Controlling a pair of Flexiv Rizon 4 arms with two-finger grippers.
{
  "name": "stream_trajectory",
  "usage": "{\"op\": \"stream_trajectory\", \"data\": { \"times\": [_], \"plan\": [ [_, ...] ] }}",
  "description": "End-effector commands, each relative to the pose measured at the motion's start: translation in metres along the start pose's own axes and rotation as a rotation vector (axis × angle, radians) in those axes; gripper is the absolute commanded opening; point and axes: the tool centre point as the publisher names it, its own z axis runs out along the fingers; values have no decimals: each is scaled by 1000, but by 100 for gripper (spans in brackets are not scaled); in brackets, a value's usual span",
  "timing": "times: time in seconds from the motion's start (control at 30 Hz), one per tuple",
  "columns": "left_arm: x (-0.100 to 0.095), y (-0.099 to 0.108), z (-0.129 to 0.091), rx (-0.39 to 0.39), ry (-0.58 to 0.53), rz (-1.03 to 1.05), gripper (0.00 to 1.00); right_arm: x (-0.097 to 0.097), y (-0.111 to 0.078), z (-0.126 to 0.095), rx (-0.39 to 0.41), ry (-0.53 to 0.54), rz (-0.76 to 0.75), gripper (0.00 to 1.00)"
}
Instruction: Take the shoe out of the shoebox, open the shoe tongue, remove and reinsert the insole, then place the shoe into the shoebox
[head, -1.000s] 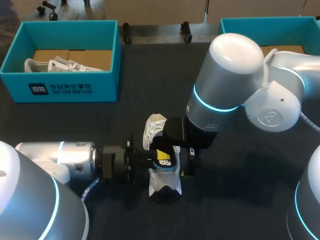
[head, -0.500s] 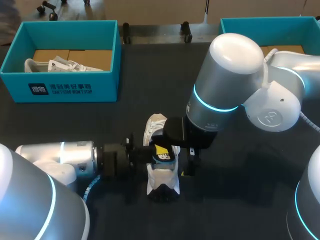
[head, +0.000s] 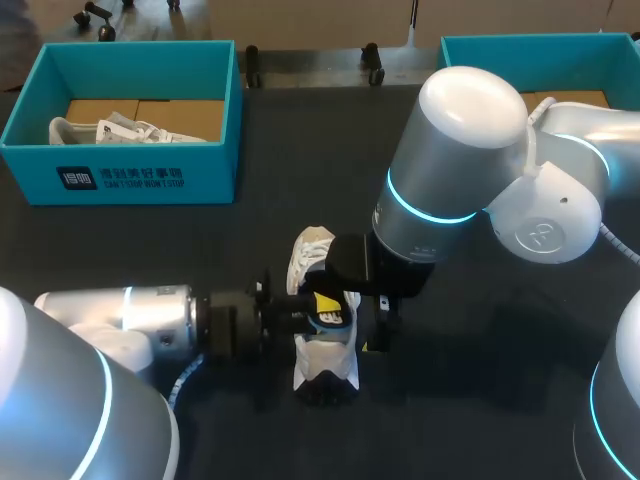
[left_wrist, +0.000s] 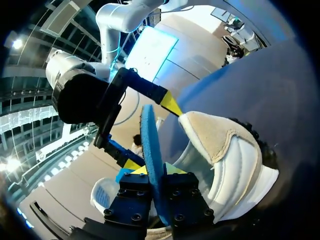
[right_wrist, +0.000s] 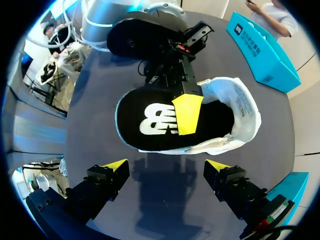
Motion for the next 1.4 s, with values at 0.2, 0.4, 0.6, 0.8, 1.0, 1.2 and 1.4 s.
{"op": "stream_trajectory", "data": {
  "times": [0.2, 0.4, 0.6, 0.8, 1.0, 1.2, 1.4],
  "plan": [
    [-1, -18, -14, 23, 8, 1, 16, 1, 1, 1, 2, -3, 1, 100],
    [0, -22, -13, 39, 13, 4, 17, 1, 1, 1, 2, -3, 1, 100],
    [2, -20, -9, 47, 22, 12, 0, 1, 1, 1, 2, -3, 1, 100],
    [1, -6, -3, 24, 33, 34, 0, 1, 1, 1, 2, -3, 1, 100],
    [-2, 12, 0, -29, 31, 16, 0, 1, 1, 1, 2, -3, 1, 100],
    [-2, 11, -5, -37, 31, 7, 0, 1, 1, 1, 2, -3, 1, 100],
    [-4, -1, -11, -10, 30, 1, 30, 1, 1, 1, 2, -3, 1, 100]
  ]
}}
